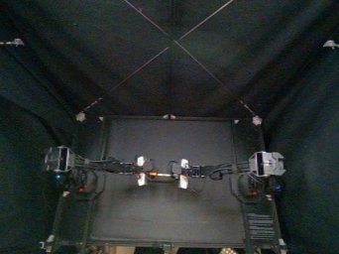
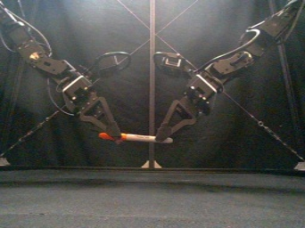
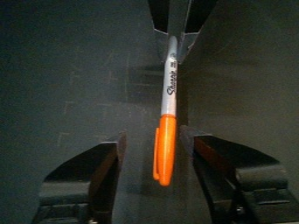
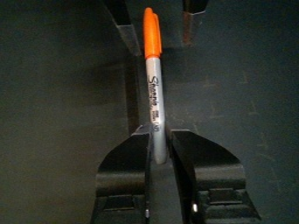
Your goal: Uncap the pen
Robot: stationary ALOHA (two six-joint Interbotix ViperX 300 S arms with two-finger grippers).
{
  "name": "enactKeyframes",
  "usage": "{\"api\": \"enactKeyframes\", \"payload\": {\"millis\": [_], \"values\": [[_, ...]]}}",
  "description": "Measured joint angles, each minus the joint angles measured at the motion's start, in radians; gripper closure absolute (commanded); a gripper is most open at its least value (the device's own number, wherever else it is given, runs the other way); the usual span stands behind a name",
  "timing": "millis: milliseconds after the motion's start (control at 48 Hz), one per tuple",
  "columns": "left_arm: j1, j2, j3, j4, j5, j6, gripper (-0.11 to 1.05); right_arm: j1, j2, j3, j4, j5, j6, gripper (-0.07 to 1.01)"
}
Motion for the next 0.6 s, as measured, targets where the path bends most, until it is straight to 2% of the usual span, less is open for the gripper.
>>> {"api": "enactKeyframes", "payload": {"millis": [146,188,271,562,604], "values": [[0.0,0.005,-0.002,0.017,-0.002,0.0015,0.37,-0.005,0.0,0.0,0.002,0.0,0.002,0.44],[0.002,0.005,-0.002,0.02,0.0,0.0015,0.41,-0.009,-0.003,0.0,0.0,0.0,-0.008,0.44],[0.005,0.003,-0.002,0.023,0.0,0.0031,0.47,-0.009,-0.012,0.005,-0.002,0.0,-0.003,0.44],[0.011,-0.04,0.017,0.044,0.011,0.0015,0.48,-0.009,-0.081,0.075,0.008,-0.025,0.009,0.44],[0.012,-0.054,0.044,0.044,0.023,-0.0015,0.48,-0.012,-0.1,0.11,0.015,-0.018,0.017,0.44]]}}
